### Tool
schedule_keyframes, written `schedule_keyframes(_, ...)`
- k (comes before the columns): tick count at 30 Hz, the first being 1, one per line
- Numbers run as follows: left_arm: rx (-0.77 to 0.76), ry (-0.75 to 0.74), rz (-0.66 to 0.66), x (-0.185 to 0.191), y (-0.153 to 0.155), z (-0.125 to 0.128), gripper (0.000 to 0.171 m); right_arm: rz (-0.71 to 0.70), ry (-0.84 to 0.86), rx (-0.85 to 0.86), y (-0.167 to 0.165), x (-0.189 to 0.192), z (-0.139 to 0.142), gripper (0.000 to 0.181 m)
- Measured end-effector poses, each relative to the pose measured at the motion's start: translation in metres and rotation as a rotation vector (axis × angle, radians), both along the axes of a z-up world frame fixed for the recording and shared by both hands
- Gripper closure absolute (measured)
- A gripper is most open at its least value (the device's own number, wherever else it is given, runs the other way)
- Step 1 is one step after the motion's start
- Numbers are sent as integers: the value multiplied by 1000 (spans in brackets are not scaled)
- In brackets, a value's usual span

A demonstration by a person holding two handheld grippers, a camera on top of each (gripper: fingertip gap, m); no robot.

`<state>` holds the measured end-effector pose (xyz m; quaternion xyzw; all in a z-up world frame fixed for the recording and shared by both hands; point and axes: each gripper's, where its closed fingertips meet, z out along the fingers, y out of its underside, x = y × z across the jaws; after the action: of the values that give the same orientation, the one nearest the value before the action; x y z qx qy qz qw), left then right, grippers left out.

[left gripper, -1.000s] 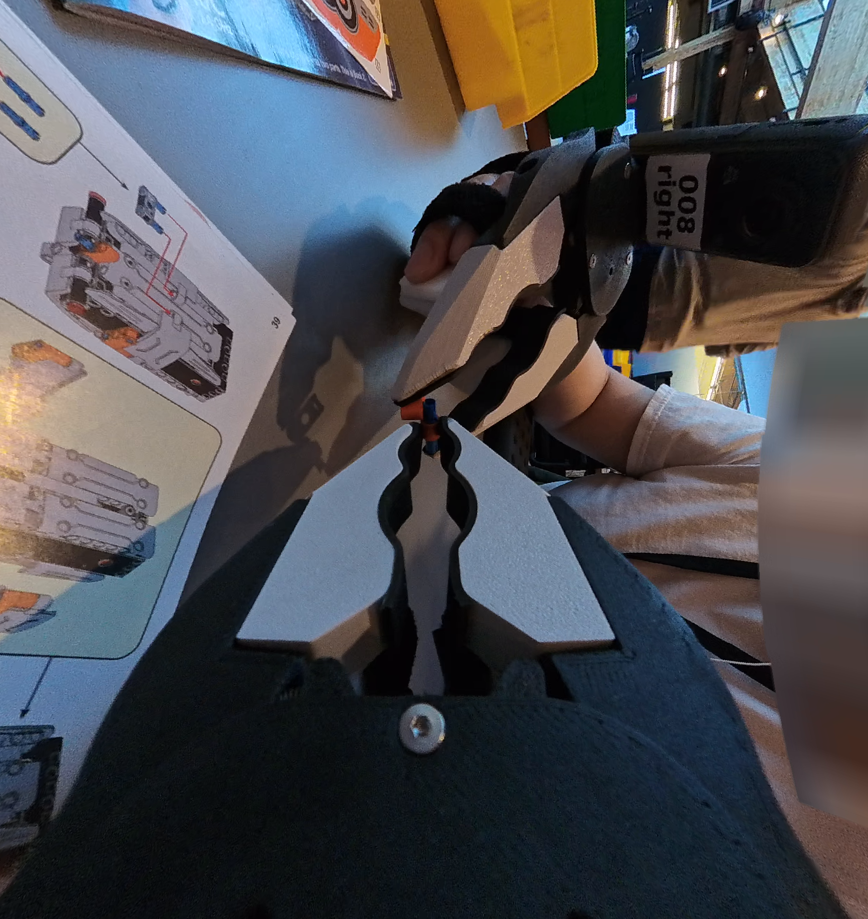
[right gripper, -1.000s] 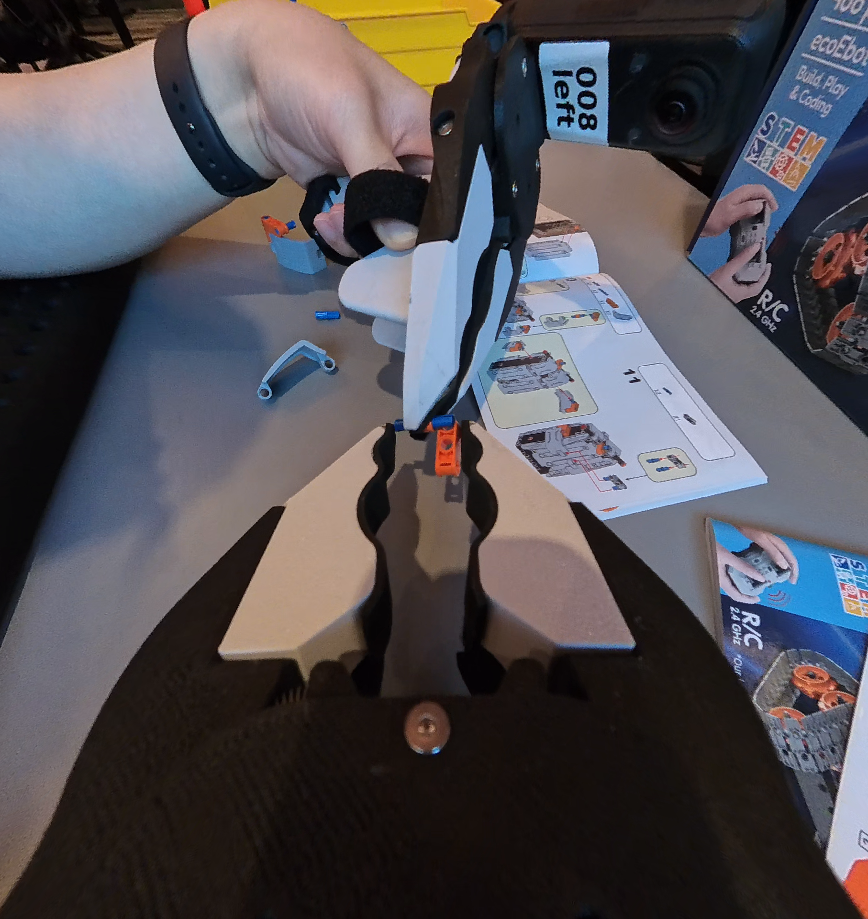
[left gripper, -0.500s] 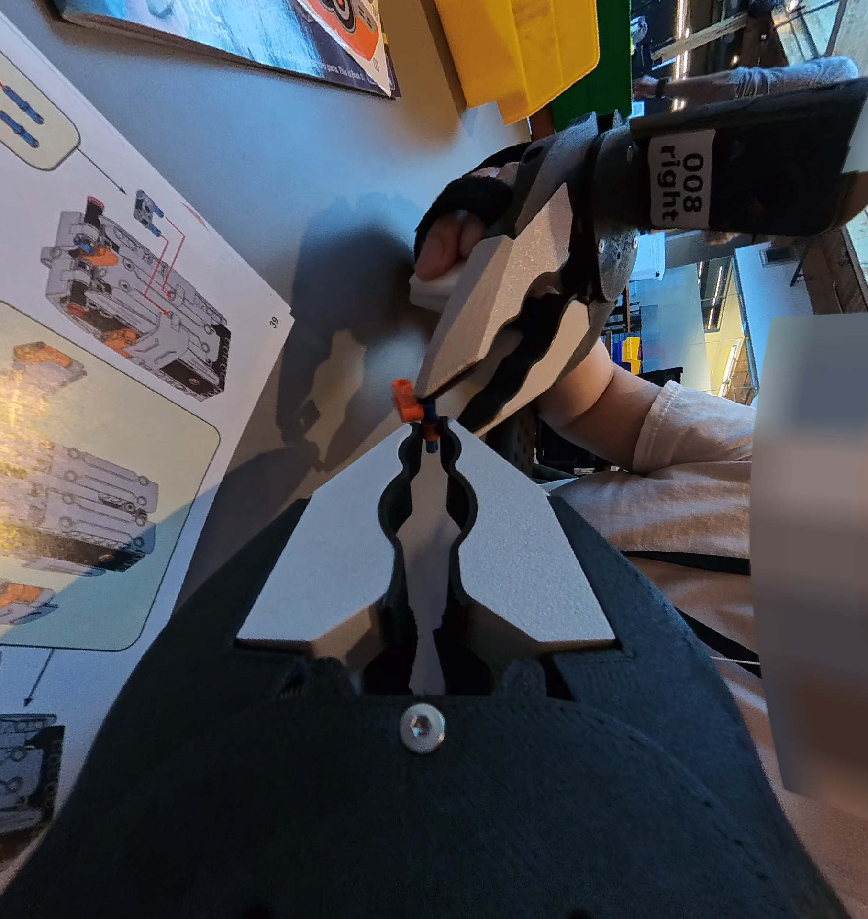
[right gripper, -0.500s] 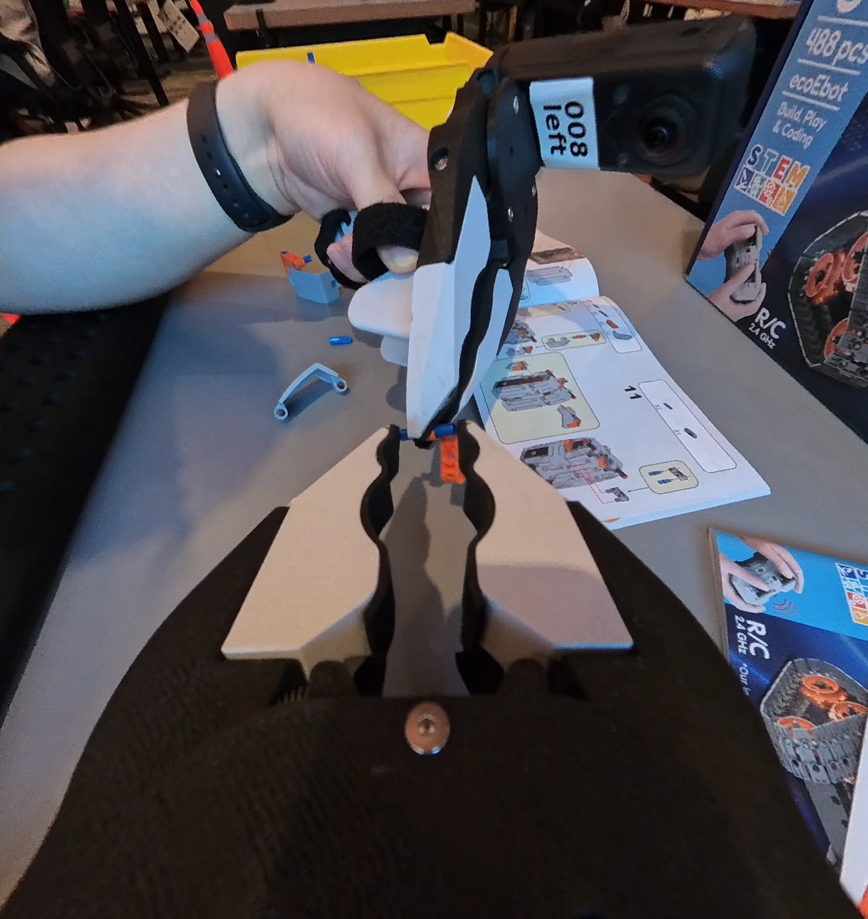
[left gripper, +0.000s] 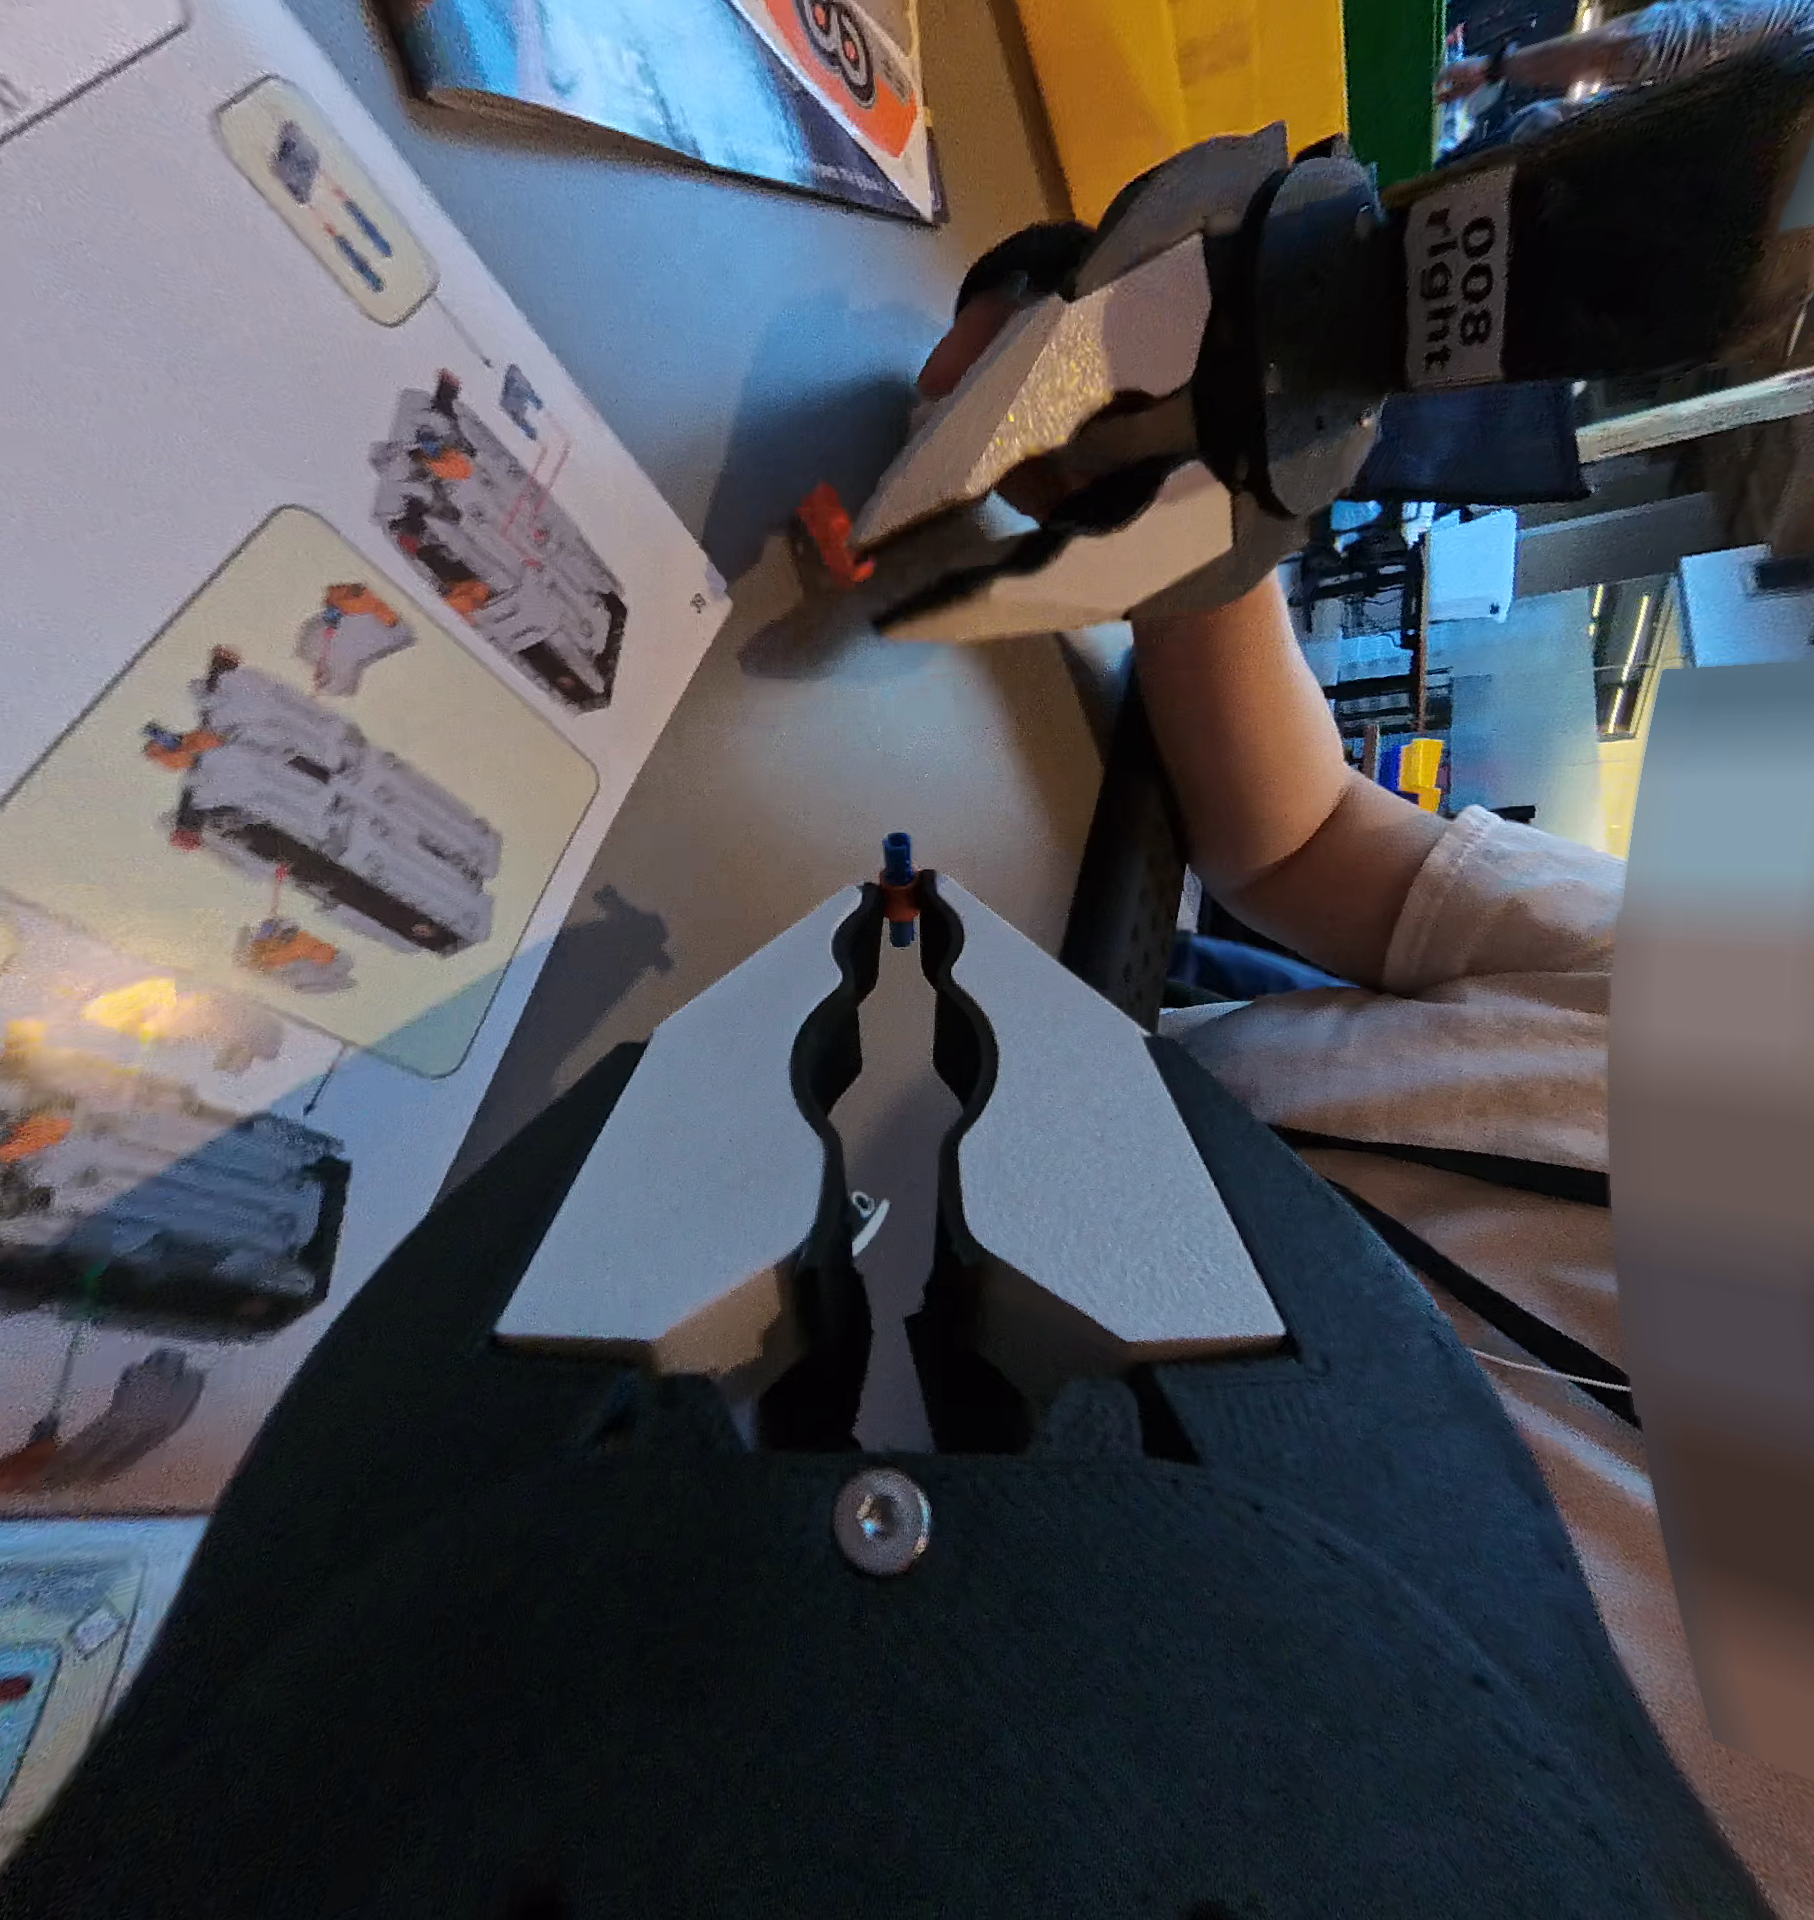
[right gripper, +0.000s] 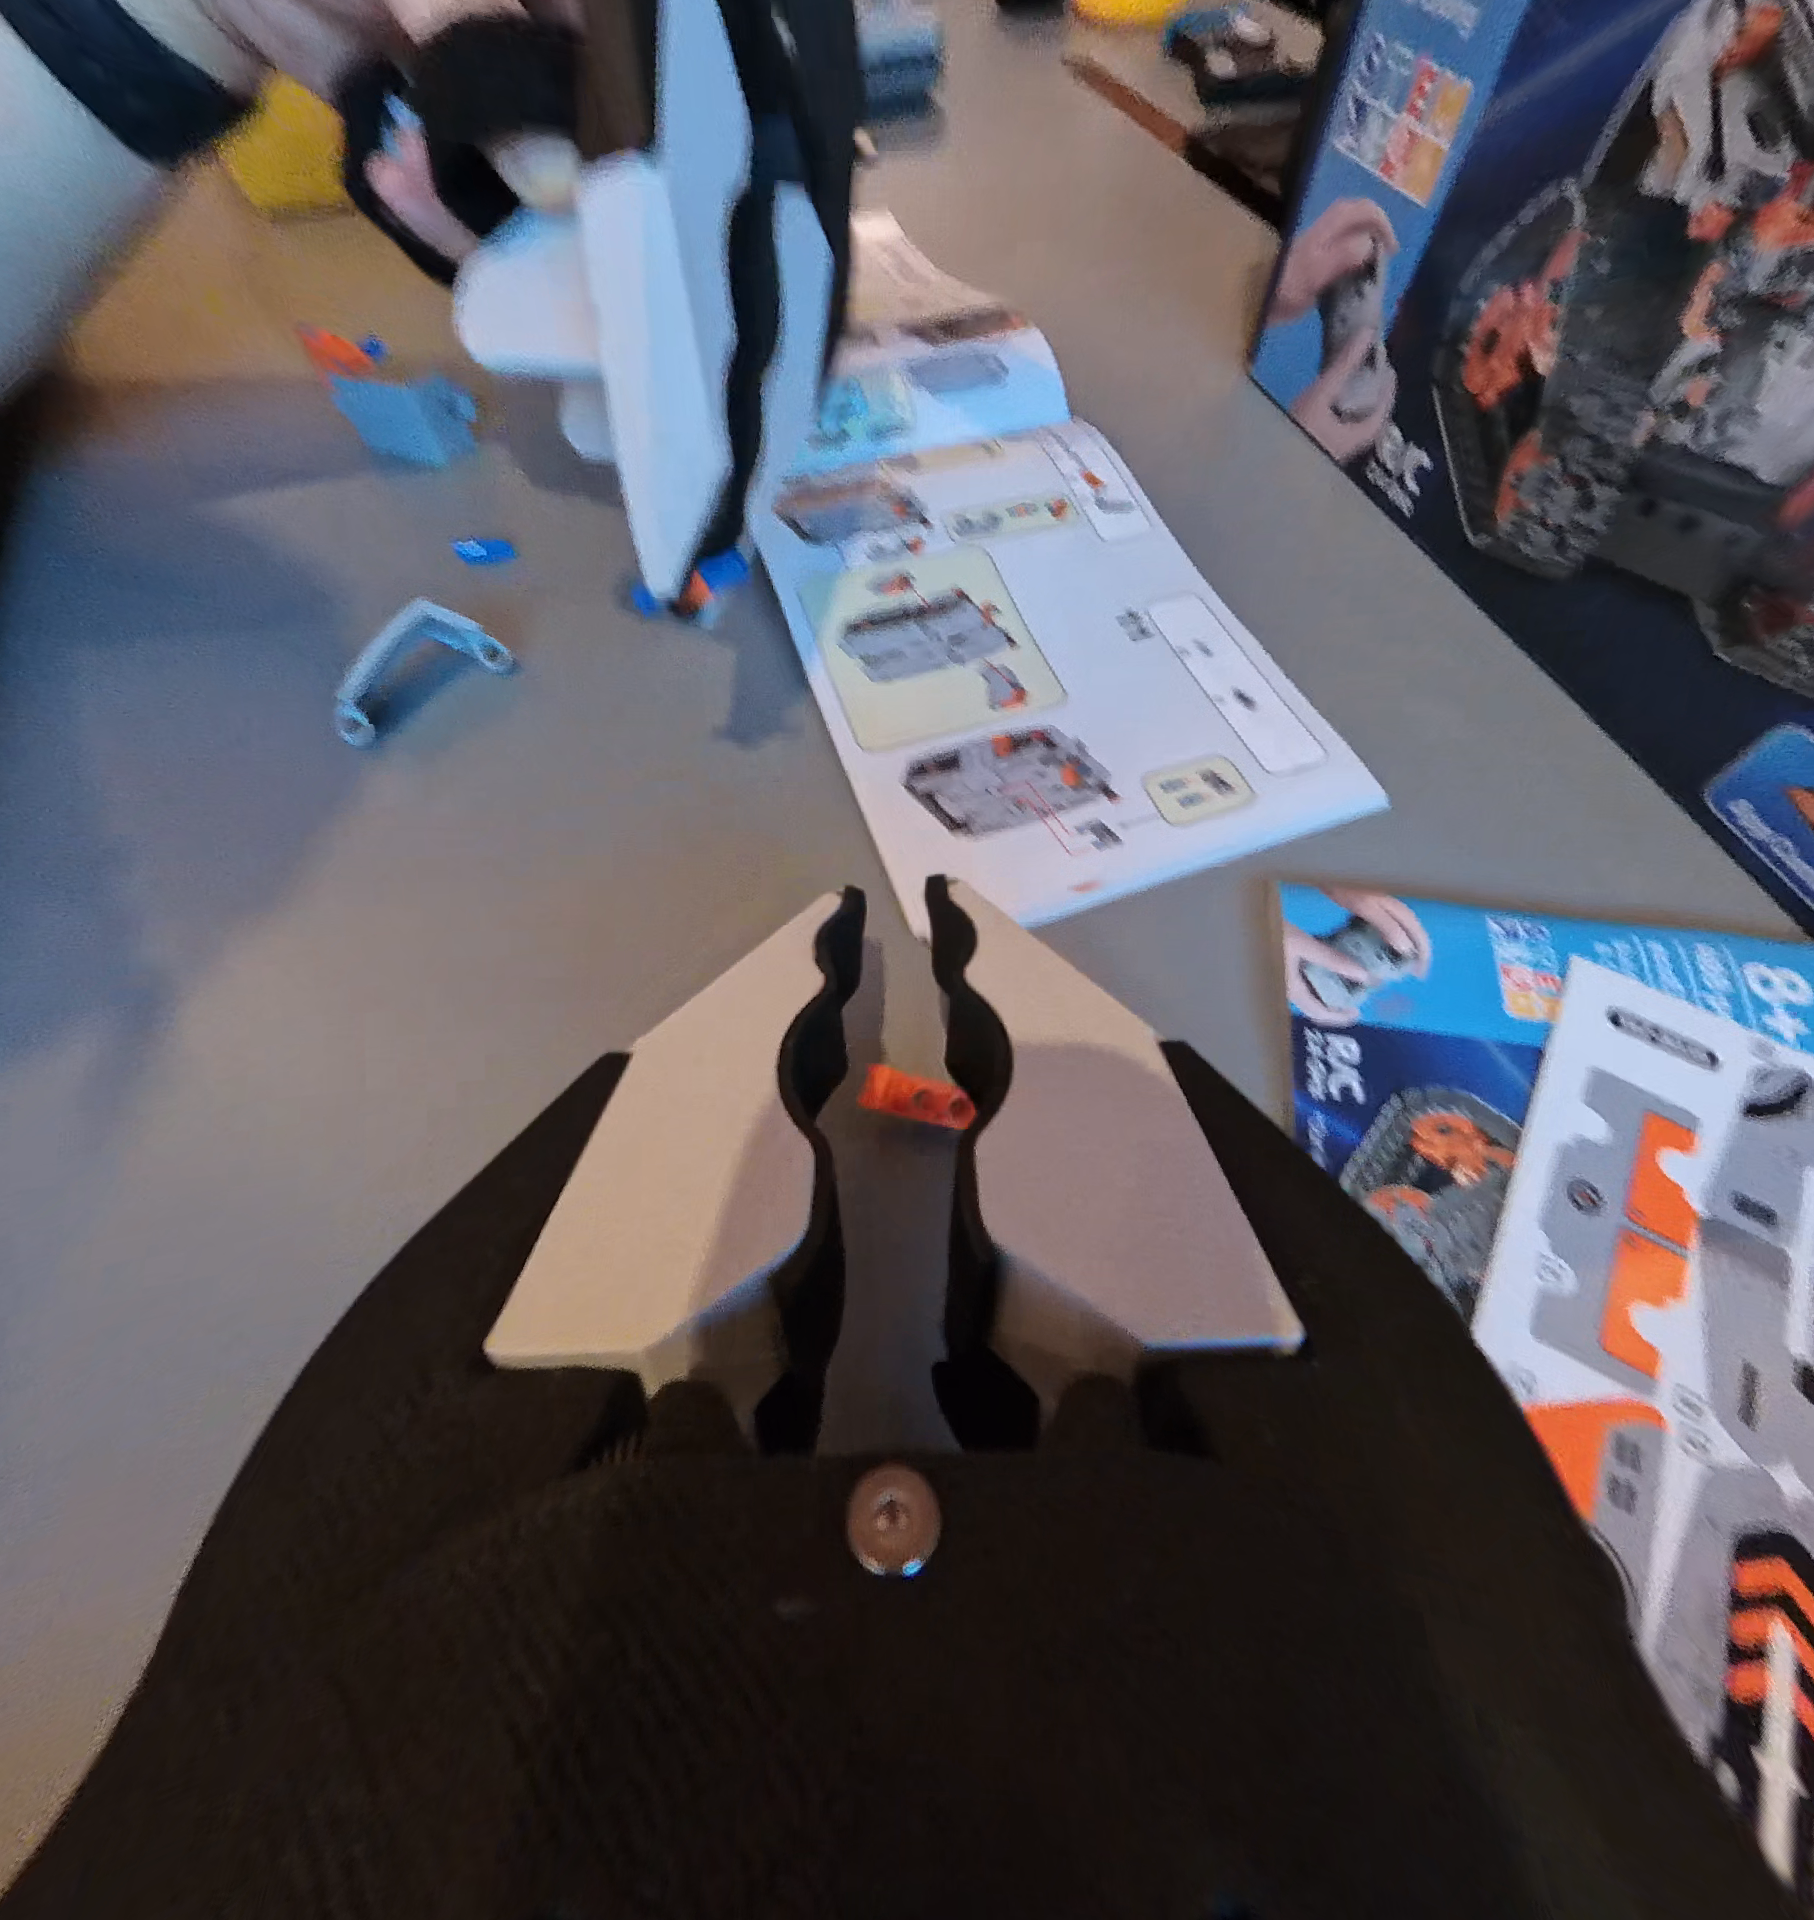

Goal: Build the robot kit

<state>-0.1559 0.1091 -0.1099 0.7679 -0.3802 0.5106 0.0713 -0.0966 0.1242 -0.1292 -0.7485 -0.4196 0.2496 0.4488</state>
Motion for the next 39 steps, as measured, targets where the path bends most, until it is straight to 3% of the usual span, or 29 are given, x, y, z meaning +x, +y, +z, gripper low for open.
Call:
schedule_keyframes(10, -11, 72, -96, 15, -24, -17, 166, -75, -149, -162, -12, 55, -20, 167)
schedule_keyframes(15, -9, 100, -144, 21, -36, -24, 166, 21, -150, -79, -21, 53, -18, 158)
schedule_keyframes(20, -10, 100, -142, 19, -36, -23, 166, -13, -169, -167, -19, 55, -31, 161)
schedule_keyframes(24, -9, 95, -129, 18, -32, -21, 166, -144, -201, -96, 6, 64, -29, 163)
schedule_keyframes(29, -12, 95, -117, 17, -30, -22, 166, -211, -233, -137, 10, 64, -29, 166)
schedule_keyframes(34, -14, 93, -104, 15, -26, -22, 166, -234, -129, -188, 7, 63, -17, 171)
schedule_keyframes(39, -18, 91, -106, 16, -27, -22, 166, -160, -40, -270, -3, 50, -15, 170)
